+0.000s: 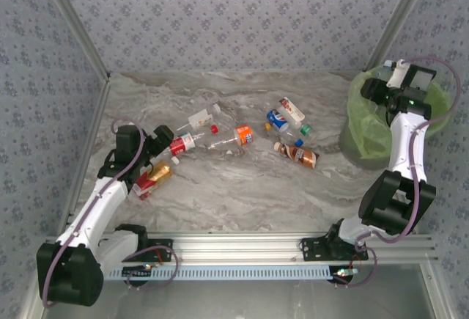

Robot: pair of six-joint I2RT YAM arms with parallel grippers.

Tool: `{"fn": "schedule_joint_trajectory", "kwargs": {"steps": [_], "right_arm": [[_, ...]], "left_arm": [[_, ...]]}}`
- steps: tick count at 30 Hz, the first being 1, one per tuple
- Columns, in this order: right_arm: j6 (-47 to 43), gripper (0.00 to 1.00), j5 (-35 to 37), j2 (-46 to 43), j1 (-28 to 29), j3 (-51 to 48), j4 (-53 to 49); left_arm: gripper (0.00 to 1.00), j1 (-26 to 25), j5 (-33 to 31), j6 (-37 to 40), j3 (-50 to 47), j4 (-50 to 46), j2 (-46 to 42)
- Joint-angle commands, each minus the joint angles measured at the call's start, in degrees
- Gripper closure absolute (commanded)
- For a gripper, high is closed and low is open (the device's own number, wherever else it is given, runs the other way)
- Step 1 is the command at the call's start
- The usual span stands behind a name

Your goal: Put the plastic bottles in the bin

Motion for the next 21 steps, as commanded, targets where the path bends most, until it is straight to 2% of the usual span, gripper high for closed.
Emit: {"fn": "schedule_joint_trajectory", "kwargs": {"steps": [1,12,21], "right_arm": [[0.5,0.32,4.9,-0.5,0.1,2.0,-1.3],[3.8,0.24,9.9,-4.4,1.1,1.9,-0.9],[6.2,0.15,14.1,-11.0,6.7,3.0,-1.6]], "left_arm": [[0.01,-0.2,-0.6,0.6,-0.3,0.0,-1.0],[0.01,-0.2,-1.1,0.6,0.1,-1.7,-1.0],[0.01,-0.2,-4.4,3.7,4.5,-10.3,0.3]]}}
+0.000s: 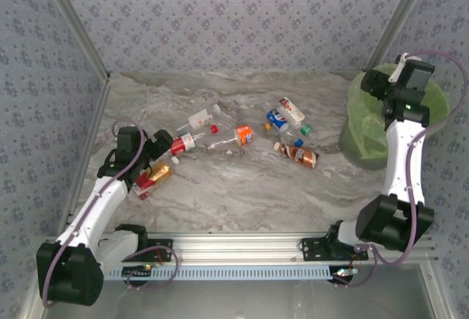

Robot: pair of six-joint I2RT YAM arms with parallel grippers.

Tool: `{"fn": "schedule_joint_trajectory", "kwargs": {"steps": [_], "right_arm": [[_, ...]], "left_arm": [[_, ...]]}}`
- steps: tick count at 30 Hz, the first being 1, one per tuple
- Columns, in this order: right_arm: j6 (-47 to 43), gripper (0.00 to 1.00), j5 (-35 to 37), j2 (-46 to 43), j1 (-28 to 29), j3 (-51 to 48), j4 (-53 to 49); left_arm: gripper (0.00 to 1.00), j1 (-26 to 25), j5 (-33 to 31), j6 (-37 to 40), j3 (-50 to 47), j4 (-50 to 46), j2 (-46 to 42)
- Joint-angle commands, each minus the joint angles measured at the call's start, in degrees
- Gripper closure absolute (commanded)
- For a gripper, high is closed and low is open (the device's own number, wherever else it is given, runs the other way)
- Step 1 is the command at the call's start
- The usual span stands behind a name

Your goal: Put the plastic bottles in the bin

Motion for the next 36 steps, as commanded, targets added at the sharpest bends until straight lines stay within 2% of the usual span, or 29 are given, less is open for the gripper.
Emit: {"fn": "schedule_joint_trajectory", "kwargs": {"steps": [1,2,4,5,14,20,29,36], "right_arm": [[1.7,0.14,2.1,-3.2,2.4,2.2,-0.7],[1.8,0.13,2.1,-3.8,3.5,2.2,-0.8],[1.8,0.02,2.2,-4.5,5.8,2.2,-0.9],[1.5,0.01,2.5,-4.8,7.2,2.3,-1.0],[1.6,0.01,4.0,-6.8,19.3,1.3,-1.1],[1.6,0.01,4.8,-7.7,28.6,-1.1,-0.3],[-1.1,0.01,12.3,-5.5,43.0,-4.8,4.3],[-2.5,0.01,15.8,-2.0,47.3,-4.2,4.9]], "left_arm": [[0.01,-0.2,-2.6,2.2,3.8,-5.2,0.0],[0.01,-0.2,-3.2,2.3,4.3,-6.5,0.0],[0.01,-0.2,-3.9,2.9,5.2,-9.2,0.1],[0.01,-0.3,-4.3,3.3,5.7,-10.9,0.2],[0.01,-0.2,-8.0,4.0,7.5,-19.3,2.9],[0.01,-0.2,-9.8,4.2,6.7,-20.0,4.9],[0.01,-1.6,-5.2,4.7,4.6,-17.9,9.1],[0.01,-6.6,-5.2,5.0,4.2,-19.7,9.2]]}}
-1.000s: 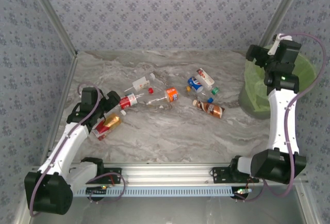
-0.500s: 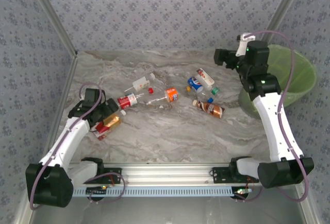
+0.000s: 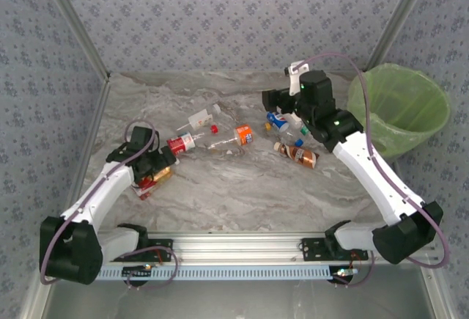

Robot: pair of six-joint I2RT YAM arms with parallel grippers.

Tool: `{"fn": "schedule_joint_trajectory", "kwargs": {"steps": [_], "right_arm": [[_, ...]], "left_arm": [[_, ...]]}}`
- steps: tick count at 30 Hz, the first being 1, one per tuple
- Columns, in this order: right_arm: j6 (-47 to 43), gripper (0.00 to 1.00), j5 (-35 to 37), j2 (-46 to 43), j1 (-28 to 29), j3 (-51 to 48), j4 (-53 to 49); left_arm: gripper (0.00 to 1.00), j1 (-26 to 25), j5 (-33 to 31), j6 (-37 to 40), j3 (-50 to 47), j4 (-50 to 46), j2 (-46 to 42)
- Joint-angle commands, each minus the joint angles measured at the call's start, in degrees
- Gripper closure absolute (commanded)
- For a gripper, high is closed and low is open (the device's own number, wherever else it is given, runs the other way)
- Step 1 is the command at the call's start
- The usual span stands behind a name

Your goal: Put the plastic bottles in the bin

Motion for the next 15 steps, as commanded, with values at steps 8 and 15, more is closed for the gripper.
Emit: {"fn": "schedule_joint_trajectory", "kwargs": {"steps": [8,15], "right_arm": [[-3.0,0.01,5.5,2.3,1.8,0.2,1.6],[-2.9,0.01,6.6,2.4,1.8,-0.4,1.7]], "left_arm": [[0.01,-7.1,-3.5,2.3,0.2,-8.3,3.3],[0.01,-13.5,-7.3,2.3,1.3,-11.1,8.3]]}}
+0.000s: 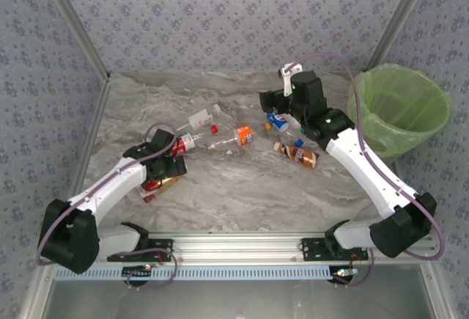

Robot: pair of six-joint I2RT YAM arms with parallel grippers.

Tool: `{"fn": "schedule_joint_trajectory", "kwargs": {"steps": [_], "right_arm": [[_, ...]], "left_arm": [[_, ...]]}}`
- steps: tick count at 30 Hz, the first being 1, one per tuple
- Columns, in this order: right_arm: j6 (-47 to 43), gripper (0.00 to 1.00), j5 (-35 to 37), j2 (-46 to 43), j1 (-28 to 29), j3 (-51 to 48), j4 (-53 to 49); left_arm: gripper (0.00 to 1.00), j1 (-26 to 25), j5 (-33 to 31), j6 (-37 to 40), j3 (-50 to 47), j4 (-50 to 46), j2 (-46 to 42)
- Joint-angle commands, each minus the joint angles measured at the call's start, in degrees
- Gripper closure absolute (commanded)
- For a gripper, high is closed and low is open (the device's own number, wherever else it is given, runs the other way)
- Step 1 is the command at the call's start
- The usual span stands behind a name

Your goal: Put the plastic bottles in the bin

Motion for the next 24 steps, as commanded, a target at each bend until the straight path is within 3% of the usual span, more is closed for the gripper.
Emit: {"fn": "schedule_joint_trajectory", "kwargs": {"steps": [1,9,15,19,24], "right_arm": [[-0.8,0.01,1.9,0.3,0.2,-0.5,1.0],[-0.9,0.01,2.2,0.9,0.3,-0.2,0.5],[-1.1,0.01,2.4,1.2,0.3,0.0,0.3],[-1.2,0.01,2.7,1.0,0.3,0.4,-0.2],[-1.1,0.01,3.6,0.5,0.3,0.0,-1.0]], "left_arm": [[0.01,-1.8,0.0,-1.0,-0.3,-6.2,2.8],[0.01,-3.1,2.3,2.3,0.4,-1.3,4.1],[0.01,-4.8,-4.7,4.4,5.8,-4.7,5.2],[0.01,-5.1,-0.8,8.4,8.5,-5.9,6.1],[0.01,-8.1,-0.2,10.7,14.4,-15.6,8.4]]}}
